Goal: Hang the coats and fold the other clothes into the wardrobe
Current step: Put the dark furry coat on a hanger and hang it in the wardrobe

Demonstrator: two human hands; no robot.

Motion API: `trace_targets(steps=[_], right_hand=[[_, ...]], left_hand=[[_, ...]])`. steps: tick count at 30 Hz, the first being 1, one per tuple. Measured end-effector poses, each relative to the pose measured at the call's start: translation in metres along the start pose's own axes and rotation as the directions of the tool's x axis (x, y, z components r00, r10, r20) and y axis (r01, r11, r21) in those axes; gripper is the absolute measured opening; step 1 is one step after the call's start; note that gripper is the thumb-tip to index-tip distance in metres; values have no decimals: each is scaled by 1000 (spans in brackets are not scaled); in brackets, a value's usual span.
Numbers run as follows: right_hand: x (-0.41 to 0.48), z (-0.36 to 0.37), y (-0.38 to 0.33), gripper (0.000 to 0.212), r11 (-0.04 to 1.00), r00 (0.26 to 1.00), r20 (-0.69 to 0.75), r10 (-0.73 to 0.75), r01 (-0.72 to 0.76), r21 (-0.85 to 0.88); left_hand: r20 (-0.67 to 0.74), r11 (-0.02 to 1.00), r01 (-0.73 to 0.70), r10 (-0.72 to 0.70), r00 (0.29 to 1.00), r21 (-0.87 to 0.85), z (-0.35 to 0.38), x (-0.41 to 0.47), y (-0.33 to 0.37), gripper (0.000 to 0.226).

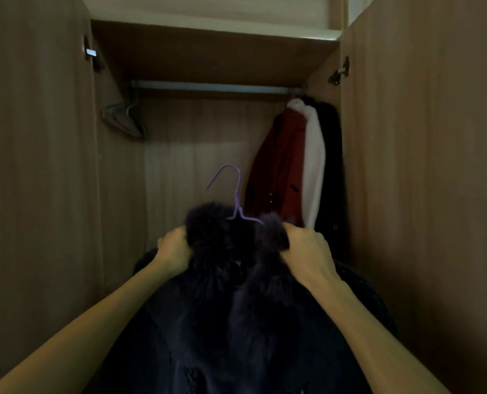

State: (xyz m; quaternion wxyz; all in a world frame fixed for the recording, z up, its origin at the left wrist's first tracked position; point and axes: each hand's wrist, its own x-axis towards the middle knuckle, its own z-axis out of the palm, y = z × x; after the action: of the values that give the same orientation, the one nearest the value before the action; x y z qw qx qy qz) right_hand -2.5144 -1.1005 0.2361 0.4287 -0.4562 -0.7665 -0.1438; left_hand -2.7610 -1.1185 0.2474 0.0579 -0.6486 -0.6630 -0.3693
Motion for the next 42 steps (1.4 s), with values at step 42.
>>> trace_targets(steps=[42], right_hand=[[458,68,73,12,934,947,-300,116,-207,-292]], left_hand=[[-463,790,-580,446,766,-199,-3,436,24,45]])
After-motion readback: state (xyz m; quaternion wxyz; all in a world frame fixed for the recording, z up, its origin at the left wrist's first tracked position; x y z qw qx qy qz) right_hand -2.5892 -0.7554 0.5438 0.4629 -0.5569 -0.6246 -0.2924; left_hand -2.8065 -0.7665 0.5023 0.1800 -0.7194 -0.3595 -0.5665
